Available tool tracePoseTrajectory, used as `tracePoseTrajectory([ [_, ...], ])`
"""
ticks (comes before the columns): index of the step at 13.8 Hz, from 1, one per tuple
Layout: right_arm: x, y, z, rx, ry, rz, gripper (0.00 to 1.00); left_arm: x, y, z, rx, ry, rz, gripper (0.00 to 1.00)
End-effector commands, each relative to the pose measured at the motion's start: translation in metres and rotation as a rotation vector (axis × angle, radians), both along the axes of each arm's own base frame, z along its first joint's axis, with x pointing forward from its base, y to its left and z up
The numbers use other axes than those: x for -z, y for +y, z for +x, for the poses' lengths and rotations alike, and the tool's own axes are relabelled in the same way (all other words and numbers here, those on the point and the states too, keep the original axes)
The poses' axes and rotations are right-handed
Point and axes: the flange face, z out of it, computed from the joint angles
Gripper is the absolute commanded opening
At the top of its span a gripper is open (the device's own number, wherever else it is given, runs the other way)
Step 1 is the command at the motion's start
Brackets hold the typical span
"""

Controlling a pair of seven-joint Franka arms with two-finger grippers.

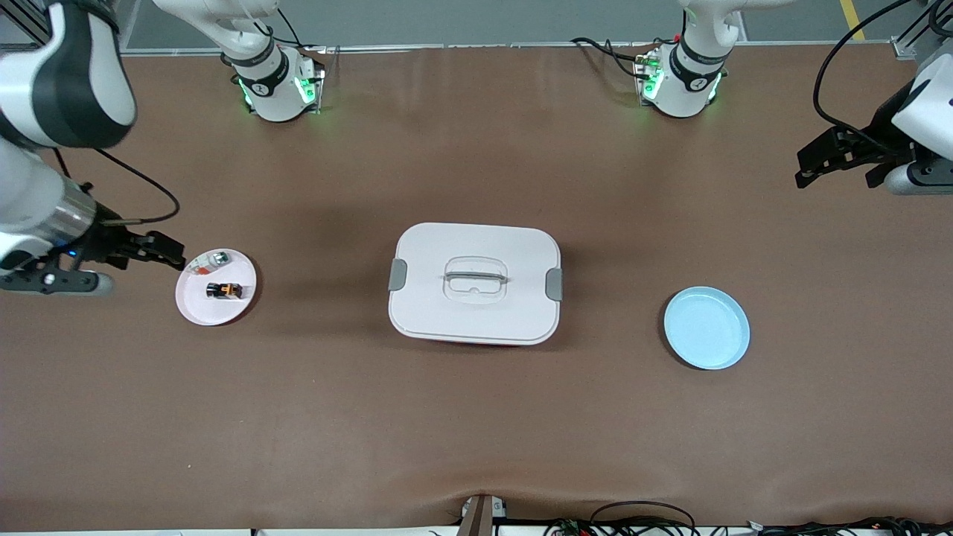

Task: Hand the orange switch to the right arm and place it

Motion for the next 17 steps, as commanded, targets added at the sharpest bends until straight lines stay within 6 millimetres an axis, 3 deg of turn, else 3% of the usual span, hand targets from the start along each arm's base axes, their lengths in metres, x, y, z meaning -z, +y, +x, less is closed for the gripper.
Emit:
tracePoseTrajectory([
  [1, -0.030, -0.002, 0.004, 0.008, -0.008, 0.017, 1.00, -0.004, -0.002, -0.003, 0.002, 0.000, 0.002, 1.00],
  [8, -0.079, -0.013, -0.006, 0.021, 0.005, 0.019, 1.00, -0.003, -0.001, -0.003, 0.000, 0.001, 0.003, 1.00],
  [15, -0.084, -0.018, -0.008, 0.030, 0.006, 0.015, 1.00, -0.003, -0.001, -0.003, 0.000, 0.001, 0.003, 1.00],
  [17, -0.083, -0.016, -0.009, 0.029, 0.016, 0.014, 1.00, -0.003, -0.013, -0.005, 0.019, 0.001, 0.003, 1.00],
])
